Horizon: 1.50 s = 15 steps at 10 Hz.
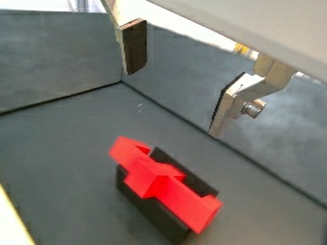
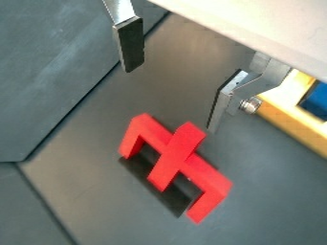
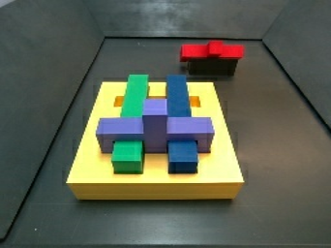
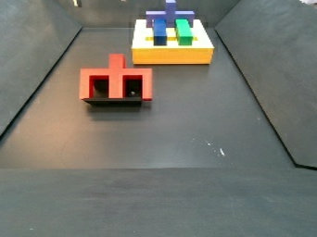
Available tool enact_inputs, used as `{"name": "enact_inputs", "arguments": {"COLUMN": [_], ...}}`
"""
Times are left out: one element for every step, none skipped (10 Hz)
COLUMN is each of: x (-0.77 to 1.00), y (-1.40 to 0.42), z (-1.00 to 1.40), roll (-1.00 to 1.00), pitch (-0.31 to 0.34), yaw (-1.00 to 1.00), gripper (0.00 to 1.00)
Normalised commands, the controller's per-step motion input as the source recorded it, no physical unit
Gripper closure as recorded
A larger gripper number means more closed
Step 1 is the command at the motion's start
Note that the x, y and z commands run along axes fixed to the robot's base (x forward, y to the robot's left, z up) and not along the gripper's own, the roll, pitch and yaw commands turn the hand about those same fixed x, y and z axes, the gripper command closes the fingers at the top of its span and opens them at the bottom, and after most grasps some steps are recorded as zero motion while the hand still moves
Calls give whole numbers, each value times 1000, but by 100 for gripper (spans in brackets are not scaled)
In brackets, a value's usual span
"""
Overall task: Pick up the red object. Move up. Place the red object on the fixture. Regrasp the red object. Move to above the board. Insert the red object.
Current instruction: Regrasp the red object.
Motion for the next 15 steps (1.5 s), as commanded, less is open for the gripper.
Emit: {"name": "enact_inputs", "arguments": {"x": [-74,-243,-260,-257,0,71,309,91,-40,-117,-66,-54,0,60,83], "y": [-20,0,0,0,-80,-86,-146,-129,0,14,40,97,63,29,14], "z": [-426,-534,-594,-526,-429,-509,-466,-471,-409,-489,-406,-329,-314,-314,-289], "roll": [820,291,249,411,651,523,666,791,409,366,451,234,140,180,149], "pitch": [-6,-123,-143,-149,-9,-54,-43,-77,-69,-106,-3,0,0,0,0], "yaw": [74,120,129,120,0,0,-17,-66,0,0,0,-17,-40,-89,-83], "gripper": [0,0,0,0,0,0,0,0,0,0,0,0,0,0,0]}}
